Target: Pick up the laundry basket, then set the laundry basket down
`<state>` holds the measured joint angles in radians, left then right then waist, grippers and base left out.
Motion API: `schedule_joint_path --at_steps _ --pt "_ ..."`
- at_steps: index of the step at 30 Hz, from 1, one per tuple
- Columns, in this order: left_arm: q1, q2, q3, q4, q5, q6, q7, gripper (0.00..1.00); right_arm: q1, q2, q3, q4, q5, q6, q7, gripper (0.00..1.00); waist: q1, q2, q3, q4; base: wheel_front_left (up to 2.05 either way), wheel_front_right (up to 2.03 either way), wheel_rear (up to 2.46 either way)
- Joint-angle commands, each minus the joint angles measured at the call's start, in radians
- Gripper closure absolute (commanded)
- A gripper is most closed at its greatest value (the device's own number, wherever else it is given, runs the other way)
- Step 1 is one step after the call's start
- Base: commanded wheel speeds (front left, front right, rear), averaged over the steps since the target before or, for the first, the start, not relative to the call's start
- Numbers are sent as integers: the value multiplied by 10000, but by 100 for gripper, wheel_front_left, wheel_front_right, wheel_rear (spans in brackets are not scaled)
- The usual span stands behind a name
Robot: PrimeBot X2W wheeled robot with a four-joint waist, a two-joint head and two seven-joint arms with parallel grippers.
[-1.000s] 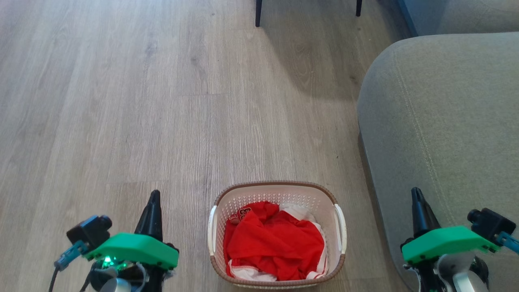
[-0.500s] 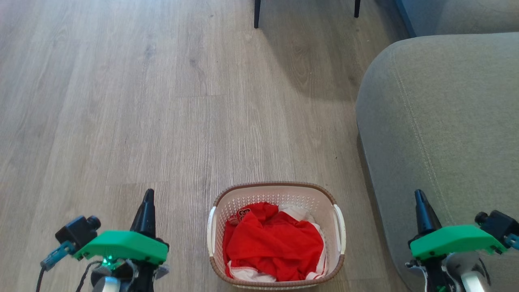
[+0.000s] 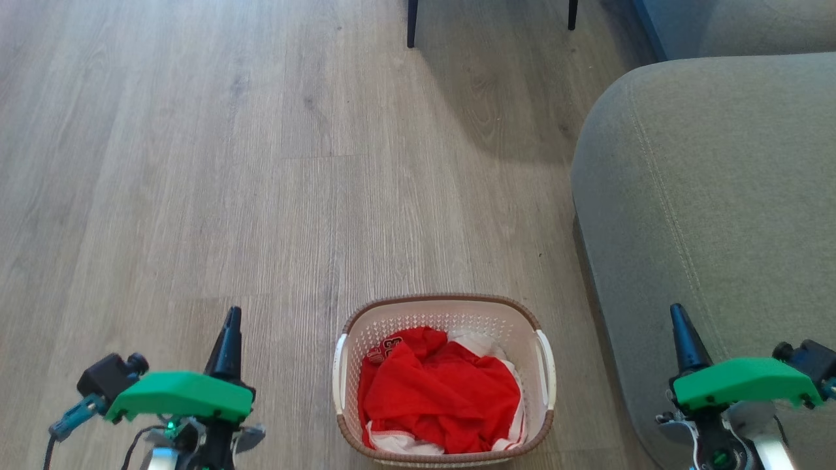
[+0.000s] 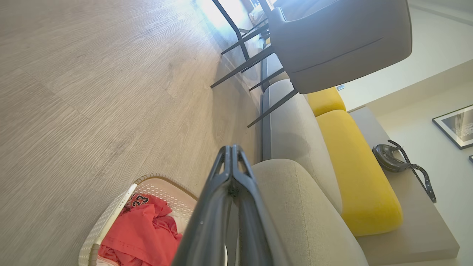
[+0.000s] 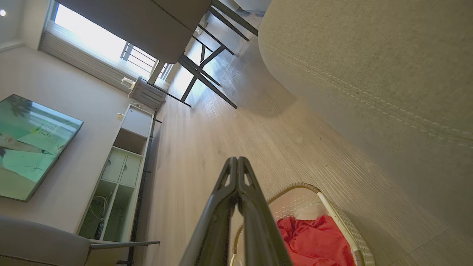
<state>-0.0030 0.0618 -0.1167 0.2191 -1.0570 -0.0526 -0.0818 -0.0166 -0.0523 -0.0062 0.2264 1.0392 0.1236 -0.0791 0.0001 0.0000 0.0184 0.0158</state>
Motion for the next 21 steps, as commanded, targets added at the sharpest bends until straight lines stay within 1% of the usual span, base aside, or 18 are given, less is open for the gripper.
schedule_joint_path --at_steps 1,21 --pt "-636 161 319 -249 -245 -59 61 100 -492 -204 14 -277 280 40 99 100 -1 0 -3 -3 0 0 0" --pt "-774 173 891 -70 -2316 -324 628 100 -635 -213 -260 -115 2377 52 668 100 -1 0 -58 -60 0 0 0"
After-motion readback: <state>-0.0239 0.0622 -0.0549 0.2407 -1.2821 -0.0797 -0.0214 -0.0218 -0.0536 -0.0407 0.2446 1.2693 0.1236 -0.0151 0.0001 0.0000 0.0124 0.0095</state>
